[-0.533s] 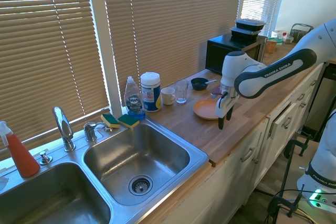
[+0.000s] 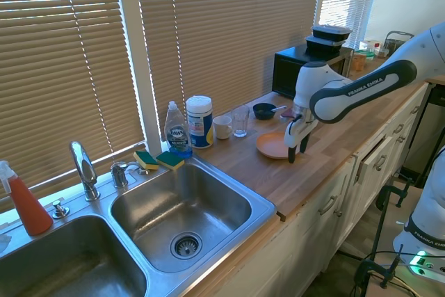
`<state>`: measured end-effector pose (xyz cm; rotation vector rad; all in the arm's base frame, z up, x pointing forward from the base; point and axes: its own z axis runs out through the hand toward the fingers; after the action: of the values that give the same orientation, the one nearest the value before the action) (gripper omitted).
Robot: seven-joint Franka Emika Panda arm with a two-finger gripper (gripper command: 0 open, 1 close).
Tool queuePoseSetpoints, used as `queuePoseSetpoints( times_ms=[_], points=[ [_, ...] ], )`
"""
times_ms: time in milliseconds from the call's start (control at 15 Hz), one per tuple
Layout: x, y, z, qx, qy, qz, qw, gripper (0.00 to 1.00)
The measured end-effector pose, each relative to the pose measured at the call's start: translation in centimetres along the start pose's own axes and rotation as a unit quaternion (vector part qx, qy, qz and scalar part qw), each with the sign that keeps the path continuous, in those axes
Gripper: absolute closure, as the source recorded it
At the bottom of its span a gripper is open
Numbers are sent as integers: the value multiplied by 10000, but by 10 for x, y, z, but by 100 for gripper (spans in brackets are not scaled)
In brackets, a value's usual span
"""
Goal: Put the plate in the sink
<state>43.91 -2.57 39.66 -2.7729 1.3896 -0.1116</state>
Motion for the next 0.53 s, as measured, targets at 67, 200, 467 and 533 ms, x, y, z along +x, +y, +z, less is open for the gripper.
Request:
queuePoseSetpoints(
  times_ms=[67,200,467,533],
  points=[
    [15,7,-6,37,39,142,9999,0],
    [47,18,-13,85,101,424,9990,0],
    [117,34,-2,26,85,888,9960,0],
    [133,36,3,7,72,976,9952,0]
  ],
)
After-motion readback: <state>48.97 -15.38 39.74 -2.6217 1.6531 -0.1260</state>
